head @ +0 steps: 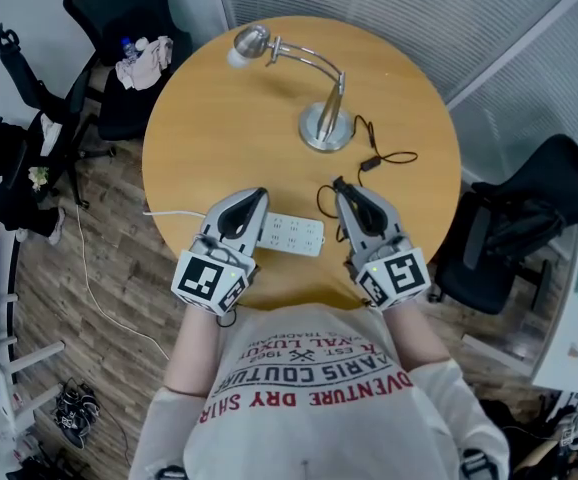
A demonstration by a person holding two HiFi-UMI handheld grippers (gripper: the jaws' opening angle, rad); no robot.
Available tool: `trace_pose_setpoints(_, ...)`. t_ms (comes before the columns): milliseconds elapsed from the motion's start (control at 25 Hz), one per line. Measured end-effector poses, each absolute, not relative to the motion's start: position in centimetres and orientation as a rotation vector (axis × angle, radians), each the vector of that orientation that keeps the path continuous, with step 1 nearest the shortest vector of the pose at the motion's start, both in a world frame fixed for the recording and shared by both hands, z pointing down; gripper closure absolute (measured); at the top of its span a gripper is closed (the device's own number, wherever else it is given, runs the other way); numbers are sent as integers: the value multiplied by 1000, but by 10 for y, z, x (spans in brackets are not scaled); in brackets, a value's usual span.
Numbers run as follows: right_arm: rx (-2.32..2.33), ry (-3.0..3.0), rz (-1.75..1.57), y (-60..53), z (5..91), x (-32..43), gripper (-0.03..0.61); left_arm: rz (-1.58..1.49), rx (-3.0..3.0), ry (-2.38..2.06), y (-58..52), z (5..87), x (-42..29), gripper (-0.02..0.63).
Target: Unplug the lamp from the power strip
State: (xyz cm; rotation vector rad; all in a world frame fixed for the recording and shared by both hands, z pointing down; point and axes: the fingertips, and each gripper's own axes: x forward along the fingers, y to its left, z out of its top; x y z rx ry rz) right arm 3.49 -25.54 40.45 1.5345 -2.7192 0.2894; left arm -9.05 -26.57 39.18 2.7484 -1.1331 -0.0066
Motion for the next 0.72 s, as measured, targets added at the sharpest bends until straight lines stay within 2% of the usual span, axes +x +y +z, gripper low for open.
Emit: trace_pose_setpoints(720, 1550, -2663, 206, -253, 404, 36, 506, -20, 2723, -1111, -263, 400, -83, 586)
